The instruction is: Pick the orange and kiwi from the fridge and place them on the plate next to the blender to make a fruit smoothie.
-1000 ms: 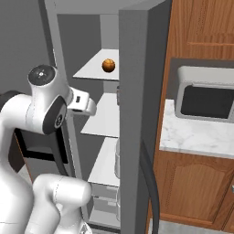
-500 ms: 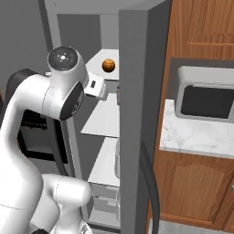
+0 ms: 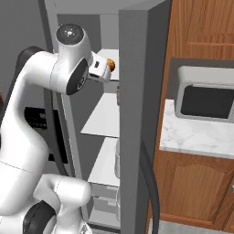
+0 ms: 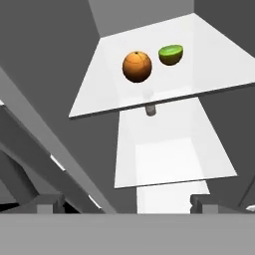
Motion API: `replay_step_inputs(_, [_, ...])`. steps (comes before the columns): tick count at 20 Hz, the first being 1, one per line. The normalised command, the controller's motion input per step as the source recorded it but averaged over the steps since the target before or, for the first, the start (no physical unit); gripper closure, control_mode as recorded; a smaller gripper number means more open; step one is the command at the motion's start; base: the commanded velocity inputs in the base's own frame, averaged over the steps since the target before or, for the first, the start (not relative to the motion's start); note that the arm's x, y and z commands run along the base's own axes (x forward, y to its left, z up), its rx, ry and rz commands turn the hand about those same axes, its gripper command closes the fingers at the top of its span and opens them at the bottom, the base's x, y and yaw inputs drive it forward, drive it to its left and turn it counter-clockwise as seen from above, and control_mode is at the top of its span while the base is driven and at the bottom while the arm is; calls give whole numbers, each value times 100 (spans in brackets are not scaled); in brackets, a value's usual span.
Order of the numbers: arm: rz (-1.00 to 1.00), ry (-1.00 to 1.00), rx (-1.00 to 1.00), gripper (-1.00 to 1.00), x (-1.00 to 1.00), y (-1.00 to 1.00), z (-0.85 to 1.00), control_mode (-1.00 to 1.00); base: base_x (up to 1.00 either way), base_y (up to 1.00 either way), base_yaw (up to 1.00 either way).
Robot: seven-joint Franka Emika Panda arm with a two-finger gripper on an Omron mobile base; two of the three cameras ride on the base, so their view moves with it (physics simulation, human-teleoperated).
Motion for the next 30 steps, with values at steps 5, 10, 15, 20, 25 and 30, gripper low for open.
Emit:
replay_step_inputs(5, [0, -2, 0, -100, 40, 0, -23, -100, 0, 0, 0])
replay_step_inputs(10, [0, 0, 0, -100, 75, 2, -8, -100, 0, 0, 0])
replay_step_inputs(15, [0, 0, 0, -100, 78, 0, 0, -100, 0, 0, 0])
replay_step_inputs(20, [0, 3, 0, -100, 59, 0, -1, -100, 0, 0, 0])
replay_step_inputs(25, [0, 2, 0, -100, 60, 0, -10, -100, 0, 0, 0])
replay_step_inputs(30, [0, 0, 0, -100, 55, 0, -15, -100, 0, 0, 0])
